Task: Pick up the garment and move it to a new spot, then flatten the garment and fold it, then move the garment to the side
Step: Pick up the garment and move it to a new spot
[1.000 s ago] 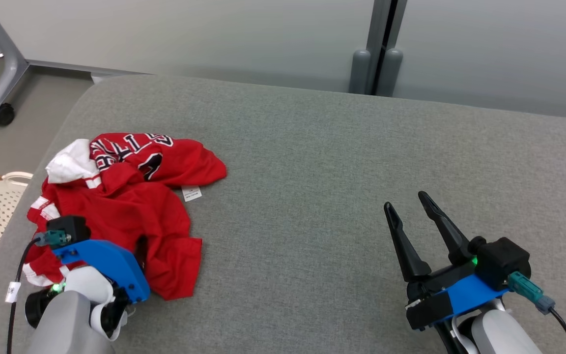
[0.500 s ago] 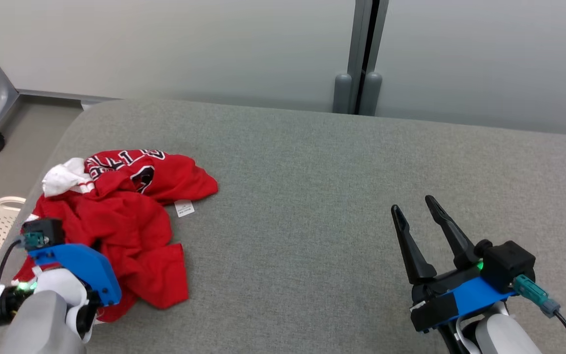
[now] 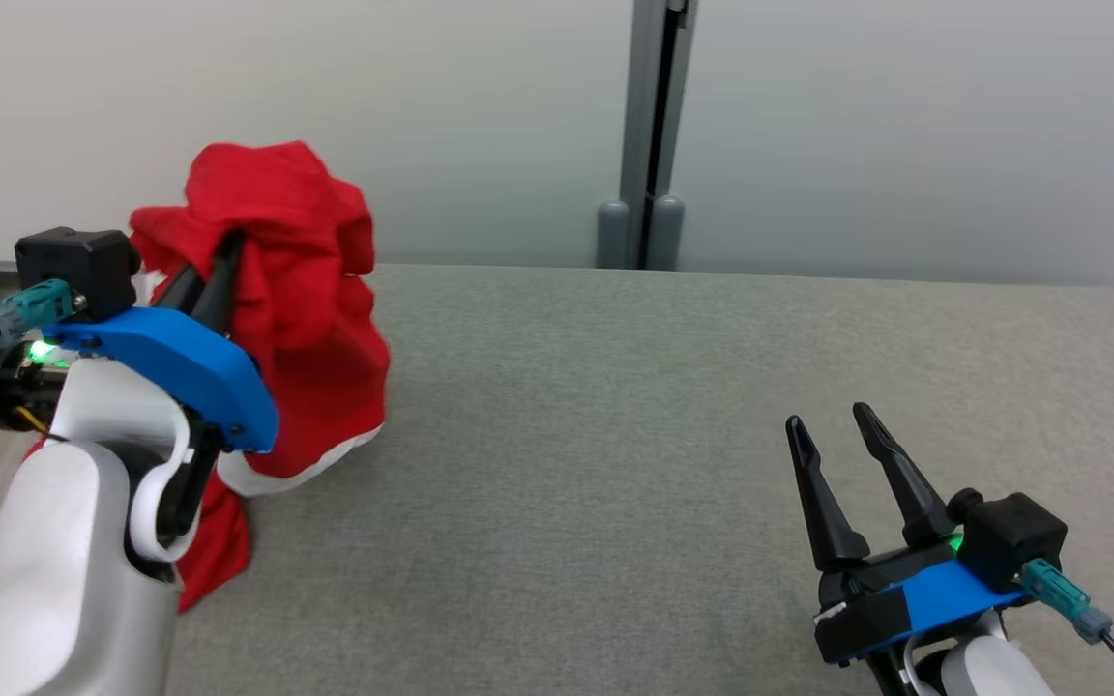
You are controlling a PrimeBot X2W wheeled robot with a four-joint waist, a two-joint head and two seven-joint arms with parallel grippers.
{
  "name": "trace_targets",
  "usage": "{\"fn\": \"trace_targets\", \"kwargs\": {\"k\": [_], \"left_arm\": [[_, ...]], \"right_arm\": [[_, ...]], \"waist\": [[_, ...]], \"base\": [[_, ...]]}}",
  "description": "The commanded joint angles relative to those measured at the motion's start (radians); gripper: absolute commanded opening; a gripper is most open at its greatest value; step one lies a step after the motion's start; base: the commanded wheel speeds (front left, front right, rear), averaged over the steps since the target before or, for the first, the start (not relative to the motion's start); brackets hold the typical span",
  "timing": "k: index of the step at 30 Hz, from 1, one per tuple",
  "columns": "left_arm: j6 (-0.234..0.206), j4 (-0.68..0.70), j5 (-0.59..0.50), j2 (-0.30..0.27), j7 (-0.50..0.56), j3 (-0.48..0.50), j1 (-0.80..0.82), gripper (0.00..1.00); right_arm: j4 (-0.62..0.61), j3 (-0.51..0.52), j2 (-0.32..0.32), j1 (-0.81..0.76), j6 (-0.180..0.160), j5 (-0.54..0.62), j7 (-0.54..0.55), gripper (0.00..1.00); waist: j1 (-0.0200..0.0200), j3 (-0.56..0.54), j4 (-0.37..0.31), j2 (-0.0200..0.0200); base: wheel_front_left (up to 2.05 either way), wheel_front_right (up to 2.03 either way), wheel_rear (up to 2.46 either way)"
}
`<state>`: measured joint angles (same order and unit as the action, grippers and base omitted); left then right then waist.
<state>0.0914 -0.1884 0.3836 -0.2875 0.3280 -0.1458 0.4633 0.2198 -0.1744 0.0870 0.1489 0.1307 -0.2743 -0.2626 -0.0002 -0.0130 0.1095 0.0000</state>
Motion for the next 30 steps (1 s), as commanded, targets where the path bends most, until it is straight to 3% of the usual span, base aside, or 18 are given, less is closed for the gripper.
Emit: {"fn": "trace_targets", "kwargs": {"k": [1,7,12,18,25,26,30], "left_arm": [[-0.004,0.048,0.015,0.017,0.021,-0.011,-0.020,0.00],[-0.032,0.288,0.052,0.081,0.105,-0.066,-0.077,0.00],[-0.046,0.255,0.055,0.160,0.031,-0.112,-0.112,0.00],[-0.023,-0.029,0.018,0.194,-0.159,-0.156,-0.099,0.00],[0.016,-0.439,0.020,0.227,-0.337,-0.252,-0.008,0.00],[0.021,-0.489,0.027,0.230,-0.354,-0.269,0.008,1.00],[0.032,-0.588,0.054,0.236,-0.445,-0.320,0.057,1.00]], "right_arm": [[-0.003,0.005,0.000,-0.006,0.000,0.007,-0.003,1.00],[-0.012,0.002,0.011,0.005,0.000,0.011,-0.003,1.00],[-0.021,-0.012,0.024,0.022,0.000,0.001,-0.002,1.00],[-0.051,-0.028,0.040,0.046,0.000,-0.019,-0.002,1.00],[-0.072,-0.022,0.055,0.074,0.000,-0.040,-0.002,1.00],[-0.069,-0.023,0.054,0.076,0.000,-0.041,-0.002,1.00],[-0.066,-0.018,0.055,0.075,0.000,-0.044,-0.002,1.00]], "waist": [[0.0002,-0.019,-0.036,0.0000],[0.0002,-0.014,-0.167,0.0000],[0.0002,0.008,-0.283,0.0000],[0.0002,0.054,-0.377,0.0000],[0.0002,0.121,-0.394,0.0000],[0.0002,0.124,-0.391,0.0000],[0.0002,0.117,-0.365,0.0000]], "base": [[0.00,0.00,0.00],[0.00,0.00,0.00],[0.00,0.00,0.00],[0.00,0.00,0.00],[0.00,0.00,0.00],[0.00,0.00,0.00],[0.00,0.00,0.00]]}}
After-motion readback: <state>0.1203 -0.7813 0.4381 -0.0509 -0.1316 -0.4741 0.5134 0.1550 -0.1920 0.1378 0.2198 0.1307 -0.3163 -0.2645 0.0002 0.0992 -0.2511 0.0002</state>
